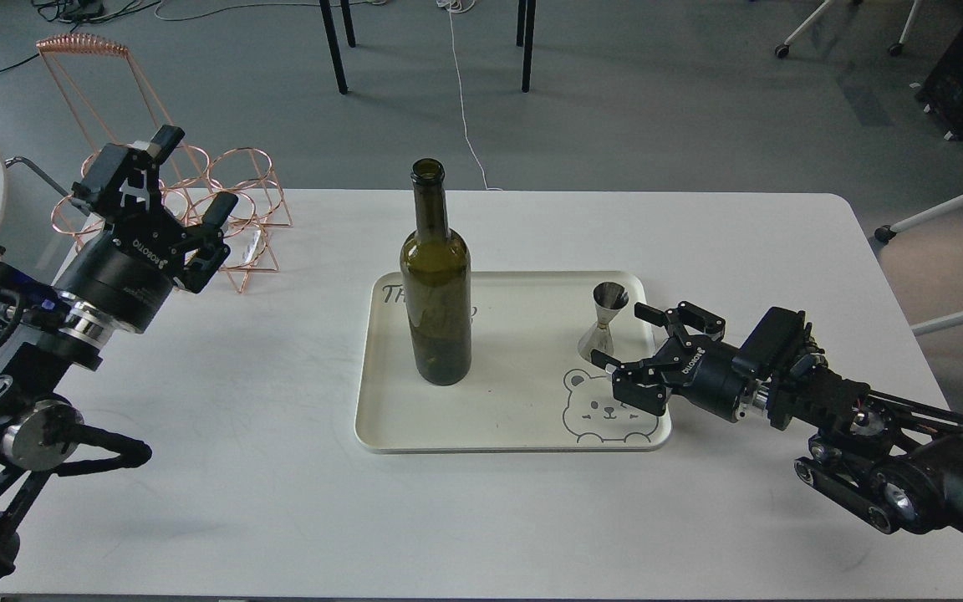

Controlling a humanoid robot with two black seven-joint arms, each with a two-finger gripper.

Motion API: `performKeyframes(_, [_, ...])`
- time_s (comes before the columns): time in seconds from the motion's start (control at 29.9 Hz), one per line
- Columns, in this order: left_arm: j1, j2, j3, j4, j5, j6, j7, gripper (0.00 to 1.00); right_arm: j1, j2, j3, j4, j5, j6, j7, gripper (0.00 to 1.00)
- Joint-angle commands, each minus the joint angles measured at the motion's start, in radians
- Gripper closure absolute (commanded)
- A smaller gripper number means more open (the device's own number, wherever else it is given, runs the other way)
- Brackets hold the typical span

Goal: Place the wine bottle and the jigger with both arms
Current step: 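Grasp the metal jigger with the right gripper and lift it, then carry the jigger off the tray and set it on the table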

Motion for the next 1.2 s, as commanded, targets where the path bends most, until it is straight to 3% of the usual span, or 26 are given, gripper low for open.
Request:
performKeyframes(0.0, [0.0, 0.004, -0.004, 0.0, 0.0, 0.0, 0.0, 0.02, 0.032, 0.06, 0.0, -0.059, 0.003, 0.0, 0.0, 0.1])
performKeyframes(0.03, [0.0, 0.002, -0.004, -0.002, 0.0, 0.0, 0.0, 0.02, 0.032, 0.065, -0.002, -0.057, 0.003, 0.0, 0.0, 0.2])
performKeyframes(0.13, [0.0, 0.002, -0.004, -0.008, 0.0, 0.001, 0.0, 0.02, 0.032, 0.071, 0.0, -0.057, 0.003, 0.0, 0.0, 0.75])
performKeyframes(0.27, [0.0, 0.002, -0.004, -0.018, 0.0, 0.001, 0.0, 0.02, 0.03, 0.062, -0.002, -0.042, 0.006, 0.0, 0.0, 0.9])
performKeyframes(0.4, [0.0, 0.002, -0.006, -0.018, 0.0, 0.001, 0.0, 0.02, 0.024, 0.011, 0.015, 0.01, 0.021, 0.0, 0.0, 0.92])
performKeyframes(0.63, [0.0, 0.004, -0.006, -0.028, 0.0, 0.001, 0.0, 0.02, 0.018, -0.177, 0.124, 0.162, 0.122, 0.0, 0.0, 0.91])
performKeyframes(0.87, [-0.001, 0.001, -0.006, -0.034, 0.0, 0.0, 0.0, 0.02, -0.005, -0.323, 0.121, 0.124, 0.334, 0.0, 0.0, 0.89])
performKeyframes(1.17, [-0.002, -0.005, -0.003, -0.035, 0.001, 0.0, 0.0, 0.02, -0.073, -0.316, 0.121, -0.005, 0.365, 0.0, 0.0, 0.89])
